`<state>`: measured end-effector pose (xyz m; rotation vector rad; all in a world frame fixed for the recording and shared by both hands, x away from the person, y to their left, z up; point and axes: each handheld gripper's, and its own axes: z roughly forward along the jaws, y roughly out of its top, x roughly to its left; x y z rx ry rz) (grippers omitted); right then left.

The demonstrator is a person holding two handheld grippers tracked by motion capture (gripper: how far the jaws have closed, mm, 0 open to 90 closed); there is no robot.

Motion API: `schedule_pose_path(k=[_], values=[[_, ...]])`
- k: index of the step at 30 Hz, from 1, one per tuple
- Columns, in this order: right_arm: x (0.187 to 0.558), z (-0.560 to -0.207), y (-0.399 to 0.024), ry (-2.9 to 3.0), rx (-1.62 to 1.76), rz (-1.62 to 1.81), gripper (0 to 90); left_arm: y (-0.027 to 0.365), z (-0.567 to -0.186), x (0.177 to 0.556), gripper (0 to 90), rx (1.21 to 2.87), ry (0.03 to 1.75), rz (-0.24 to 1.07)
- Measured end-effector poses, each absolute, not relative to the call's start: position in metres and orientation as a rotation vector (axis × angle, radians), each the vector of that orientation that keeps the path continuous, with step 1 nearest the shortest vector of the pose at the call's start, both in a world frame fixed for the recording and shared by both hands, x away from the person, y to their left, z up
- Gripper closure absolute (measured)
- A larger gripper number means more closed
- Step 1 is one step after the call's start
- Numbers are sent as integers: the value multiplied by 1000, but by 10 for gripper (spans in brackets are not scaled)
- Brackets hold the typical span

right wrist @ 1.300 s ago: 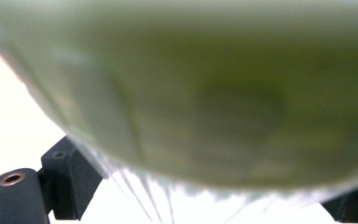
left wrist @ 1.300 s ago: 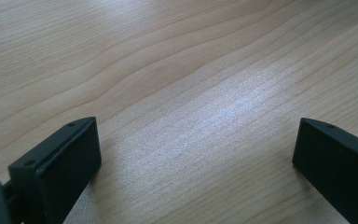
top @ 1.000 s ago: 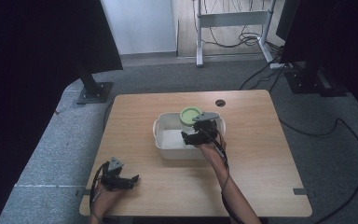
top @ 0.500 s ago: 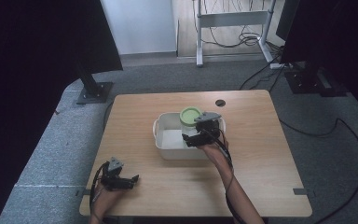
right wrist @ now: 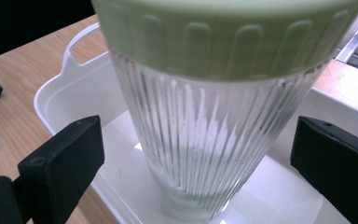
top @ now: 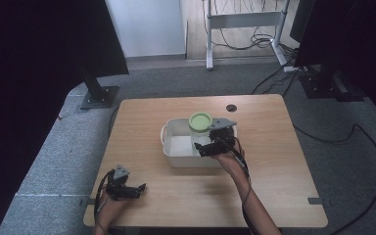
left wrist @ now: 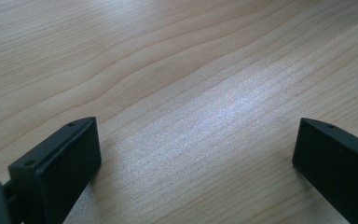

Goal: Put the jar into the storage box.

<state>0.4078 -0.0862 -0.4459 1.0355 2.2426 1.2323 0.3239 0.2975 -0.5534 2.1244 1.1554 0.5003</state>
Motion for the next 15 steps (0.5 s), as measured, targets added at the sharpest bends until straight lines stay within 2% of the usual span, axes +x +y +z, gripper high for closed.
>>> schedule_pose_path(k=[15], values=[[394, -445, -93, 2267, 987, 1227, 24, 297, -553, 324, 8, 2125, 1155, 500]])
